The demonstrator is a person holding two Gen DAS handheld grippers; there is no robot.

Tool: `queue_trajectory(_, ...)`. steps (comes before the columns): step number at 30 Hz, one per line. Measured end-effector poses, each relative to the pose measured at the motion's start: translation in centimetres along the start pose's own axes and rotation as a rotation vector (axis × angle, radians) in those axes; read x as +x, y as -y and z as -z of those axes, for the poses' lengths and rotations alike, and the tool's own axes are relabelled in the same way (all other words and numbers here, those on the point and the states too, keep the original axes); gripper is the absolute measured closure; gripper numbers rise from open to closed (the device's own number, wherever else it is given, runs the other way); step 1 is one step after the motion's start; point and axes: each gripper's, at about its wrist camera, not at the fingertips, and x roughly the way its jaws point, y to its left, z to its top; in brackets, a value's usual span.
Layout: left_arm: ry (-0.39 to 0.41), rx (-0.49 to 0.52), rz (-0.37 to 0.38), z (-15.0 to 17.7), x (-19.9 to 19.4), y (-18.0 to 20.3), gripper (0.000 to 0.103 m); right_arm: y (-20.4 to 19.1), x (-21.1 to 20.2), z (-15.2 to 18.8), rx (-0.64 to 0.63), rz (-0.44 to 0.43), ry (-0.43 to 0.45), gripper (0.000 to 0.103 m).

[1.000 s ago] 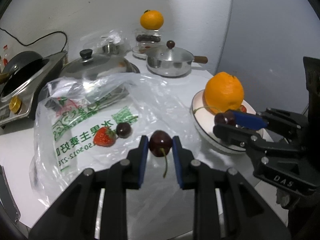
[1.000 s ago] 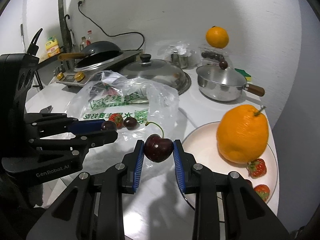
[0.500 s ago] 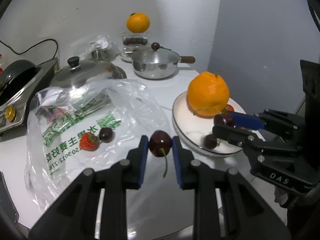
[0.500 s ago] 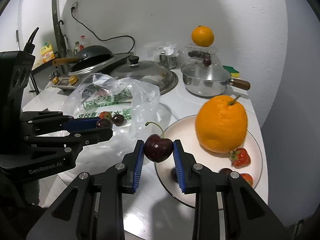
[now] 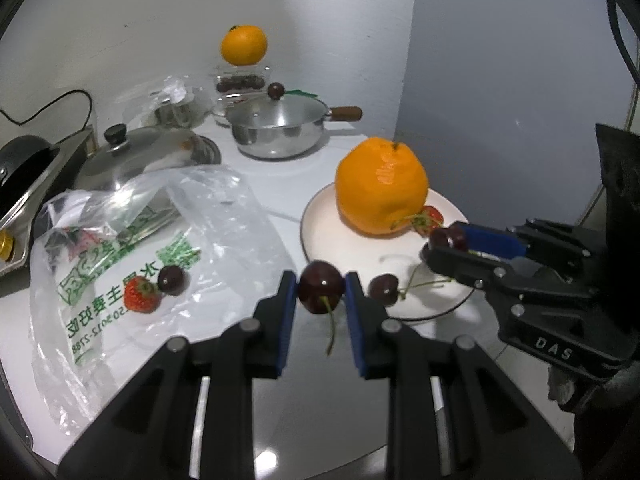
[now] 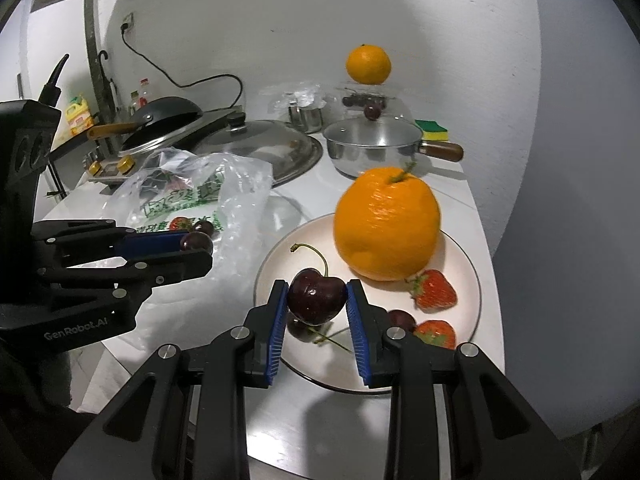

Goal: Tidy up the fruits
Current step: 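Carry both held cherries with both grippers over the white plate, then lower the cherries onto the plate and open both grippers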

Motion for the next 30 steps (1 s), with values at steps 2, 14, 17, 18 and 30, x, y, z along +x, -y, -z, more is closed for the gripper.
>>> queue_trajectory(2,-0.006,0.007,0.004,-0.1,0.3,0.4,0.078,0.5,-0.1,0.2,0.008,0.004,-0.001,0.072)
queue_trajectory(14,-0.034,0.039,0.022,-0.6,2.2,2.3,0.078,3.1,0.2,1.4,0.052,0.012,-0.015,0.072)
queue_trajectory(17,-0.041,0.044,0.026,-0.7,2.8,2.7,0.078,3.6,0.3,1.6,0.059,0.01,-0.018,0.072)
queue_trajectory(18,-0.043,0.046,0.027,-0.7,2.9,2.8,0.078,3.7,0.3,1.7,0.061,0.011,-0.019,0.072)
queue_trajectory(30,-0.072,0.05,0.038,-1.1,4.9,3.2,0.078,4.4,1.4,1.7,0.065,-0.013,-0.035,0.072)
